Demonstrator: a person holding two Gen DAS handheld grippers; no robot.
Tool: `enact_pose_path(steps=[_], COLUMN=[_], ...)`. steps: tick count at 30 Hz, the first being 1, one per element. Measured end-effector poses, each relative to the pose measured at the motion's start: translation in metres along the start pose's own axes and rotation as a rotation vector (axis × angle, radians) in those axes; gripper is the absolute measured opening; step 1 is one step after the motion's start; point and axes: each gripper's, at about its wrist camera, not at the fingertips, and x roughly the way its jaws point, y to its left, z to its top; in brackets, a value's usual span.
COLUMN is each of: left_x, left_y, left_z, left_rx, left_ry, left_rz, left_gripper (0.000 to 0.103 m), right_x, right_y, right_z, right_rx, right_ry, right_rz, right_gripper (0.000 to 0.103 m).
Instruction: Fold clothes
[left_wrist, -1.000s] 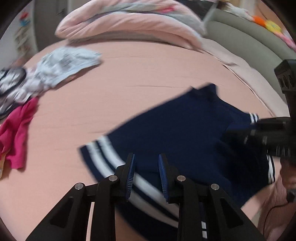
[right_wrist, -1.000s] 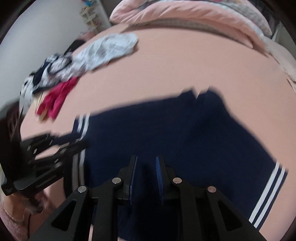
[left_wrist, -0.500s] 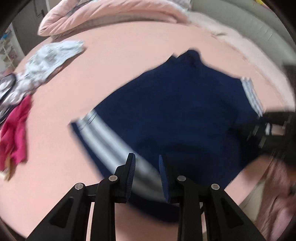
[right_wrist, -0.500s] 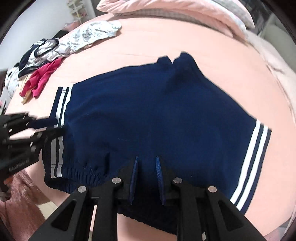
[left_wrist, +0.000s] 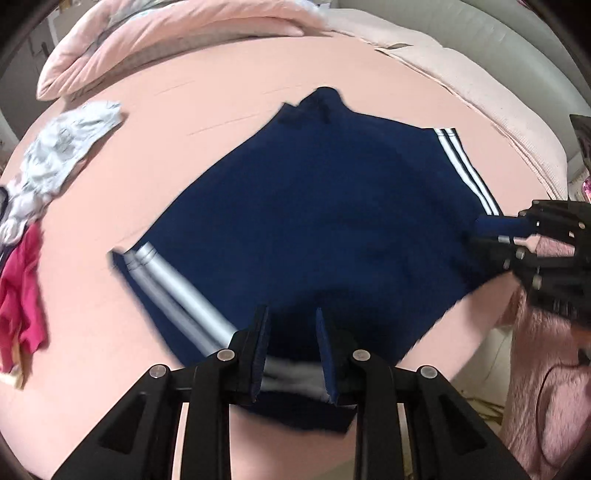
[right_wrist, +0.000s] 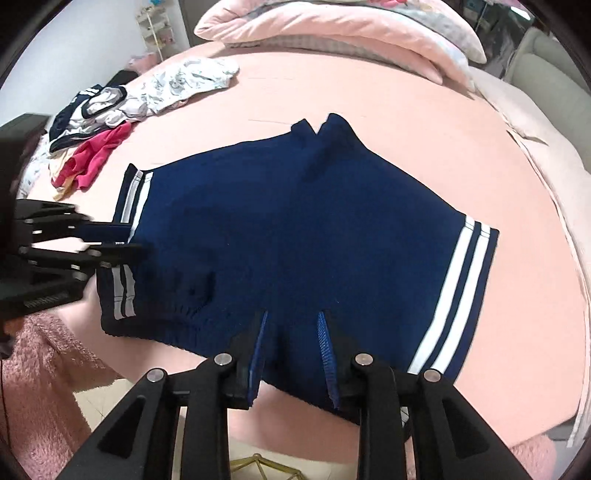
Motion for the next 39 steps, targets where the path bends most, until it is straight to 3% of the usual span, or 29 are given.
enact_pose_path(steps=[3, 7, 10, 13, 15, 16, 19, 23, 24, 27, 29, 34, 37, 39], left_x=[0.018, -0.004, -0.022, -0.028, -0.015, -0.005, 0.013, -0.016, -0.026, -0.033, -0.026, 0.008, 0.032, 0.044], left_y=[-0.009, 0.018, 0.036, 0.046, 0.052, 0.055, 0.065, 0.093, 0.086, 0.058, 0.030, -0.014, -0.016, -0.012], left_z=[-0.018, -0.046, -0.041, -0.020, -0.007, -0.003, -0.004, 0.005, 0.015, 0.054, 0.083, 0.133, 0.153, 0.157], left_rx=[0.039, -0.079, -0.145, -0.192, -0.230, -0.244, -0.272, -0.429, -0.409, -0.322, -0.238, -0.144, -0.141, -0.134], left_ry=[0.073, 0.065, -0.028, -0.164, -0.191, -0.162, -0.073, -0.101, -0.156, -0.238, -0.269, -0.331, -0.282, -0.250], left_rz=[0.067, 0.013, 0.037, 0.052, 0.004, 0.004, 0.086, 0.248, 0.227, 0.054, 0.003, 0.100, 0.084, 0.096], left_gripper=[0.024, 0.023, 0.023, 0.023, 0.023, 0.023, 0.026, 0.024, 0.024, 0.024, 0.024, 0.024, 0.024, 0.024], right_x=[0.007, 0.000, -0.012, -0.013, -0.007, -0.005, 0.005, 0.004, 0.000, -0.003, 0.005, 0.025, 0.035, 0.041], right_y=[-0.020, -0.058, -0.072, -0.065, -0.061, -0.058, -0.069, -0.103, -0.116, -0.158, -0.183, -0.226, -0.233, -0.230], right_z=[-0.016, -0.036, -0.030, -0.014, -0.007, -0.003, -0.007, -0.013, -0.010, 0.004, 0.013, 0.019, 0.011, 0.016], right_rx=[-0.034, 0.101, 0.150, 0.110, 0.097, 0.090, 0.074, 0.085, 0.113, 0.220, 0.297, 0.435, 0.441, 0.379], right_ry=[0.051, 0.063, 0.025, -0.005, -0.003, -0.002, 0.015, 0.031, 0.013, -0.019, -0.025, -0.053, -0.064, -0.048], right_rz=[-0.087, 0.055, 0.082, 0.030, 0.022, 0.018, 0.025, -0.072, -0.083, -0.061, -0.048, -0.019, 0.019, -0.008], right_gripper=[0.028, 0.029, 0.029, 0.029, 0.029, 0.029, 0.029, 0.029, 0.029, 0.033, 0.036, 0.036, 0.036, 0.036])
